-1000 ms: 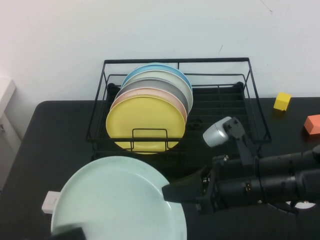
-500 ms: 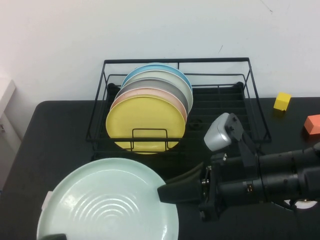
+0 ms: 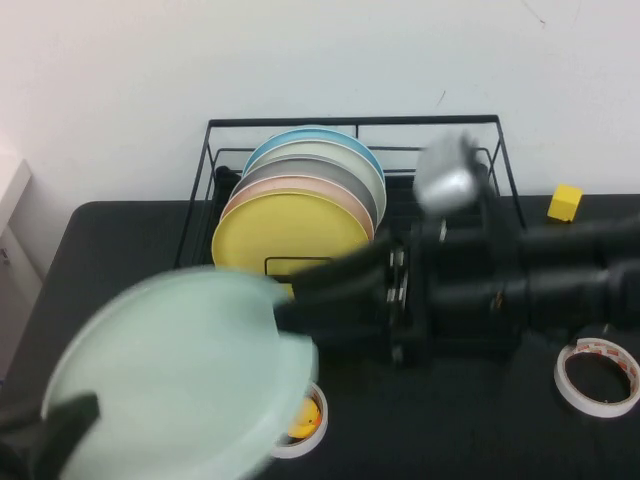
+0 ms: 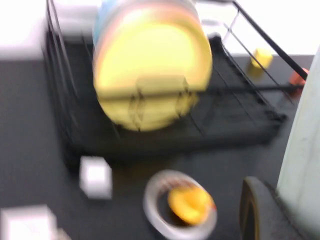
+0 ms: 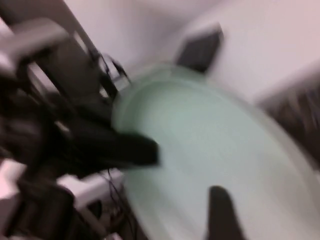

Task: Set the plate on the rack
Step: Hand over the plate, then place the plate on the rack

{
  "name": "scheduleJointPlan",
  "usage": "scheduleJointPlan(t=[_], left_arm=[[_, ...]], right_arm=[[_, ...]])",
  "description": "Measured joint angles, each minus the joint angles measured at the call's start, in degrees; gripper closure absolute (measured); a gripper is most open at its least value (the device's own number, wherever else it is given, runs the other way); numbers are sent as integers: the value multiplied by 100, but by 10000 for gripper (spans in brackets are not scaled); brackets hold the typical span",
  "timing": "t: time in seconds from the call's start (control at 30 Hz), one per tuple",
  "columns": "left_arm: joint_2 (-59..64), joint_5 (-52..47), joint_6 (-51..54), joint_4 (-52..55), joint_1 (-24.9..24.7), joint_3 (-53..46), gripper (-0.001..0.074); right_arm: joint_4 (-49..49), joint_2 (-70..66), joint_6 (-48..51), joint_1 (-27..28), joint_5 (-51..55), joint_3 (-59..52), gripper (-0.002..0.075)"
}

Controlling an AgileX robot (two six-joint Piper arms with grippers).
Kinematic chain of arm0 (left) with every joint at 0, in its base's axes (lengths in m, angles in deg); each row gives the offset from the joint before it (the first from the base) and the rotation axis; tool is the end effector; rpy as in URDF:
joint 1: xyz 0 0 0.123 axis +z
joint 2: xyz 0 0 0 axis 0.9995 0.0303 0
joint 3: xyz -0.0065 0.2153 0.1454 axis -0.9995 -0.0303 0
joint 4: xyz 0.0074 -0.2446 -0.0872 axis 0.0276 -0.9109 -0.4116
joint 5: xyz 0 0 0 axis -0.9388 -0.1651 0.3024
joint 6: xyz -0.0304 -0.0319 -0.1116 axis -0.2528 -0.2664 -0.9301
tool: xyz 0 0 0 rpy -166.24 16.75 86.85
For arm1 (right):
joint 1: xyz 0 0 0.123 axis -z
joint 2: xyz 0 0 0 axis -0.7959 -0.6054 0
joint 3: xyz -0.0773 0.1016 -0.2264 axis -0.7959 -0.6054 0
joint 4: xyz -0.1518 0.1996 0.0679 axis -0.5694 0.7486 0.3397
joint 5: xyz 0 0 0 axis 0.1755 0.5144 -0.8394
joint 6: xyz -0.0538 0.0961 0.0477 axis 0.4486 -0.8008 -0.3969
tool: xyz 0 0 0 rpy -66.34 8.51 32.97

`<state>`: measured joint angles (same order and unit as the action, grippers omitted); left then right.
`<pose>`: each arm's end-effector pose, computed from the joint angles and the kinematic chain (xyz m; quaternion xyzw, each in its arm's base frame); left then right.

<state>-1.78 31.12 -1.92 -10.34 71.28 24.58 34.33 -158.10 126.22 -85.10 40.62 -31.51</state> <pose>0.1389 -0.0644 0.2594 0.0811 0.7936 -0.2223 0.5605 0.2430 0.2601 0.2433 -0.3836 0.6868 0.4956 0.3681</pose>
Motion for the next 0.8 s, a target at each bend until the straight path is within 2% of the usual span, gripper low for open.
scheduleJointPlan(t=[0.17,0.2,0.27,0.47,0.63,0.73,0.8], left_arm=[[5,995,1411,0,0,13,661],[5,1155,1509,0,0,23,662],[5,1492,1678,-21,0,44,662],[130,1997,2022,-21,0,154,662],[594,2067,2070,-21,0,526,662],[1051,1815,2088,1,0,923,662],[1458,1470,2182,22,0,1247,662]], right_arm=[[-315,611,-14,11,237,605,559],[-550,743,-26,11,237,695,615],[-1163,1087,-149,11,149,864,680],[-3753,2079,-1485,0,-305,960,722],[-6748,2604,-3308,0,173,909,726],[-8025,2788,-4280,0,385,615,727],[-8476,2911,-4640,0,400,336,727]])
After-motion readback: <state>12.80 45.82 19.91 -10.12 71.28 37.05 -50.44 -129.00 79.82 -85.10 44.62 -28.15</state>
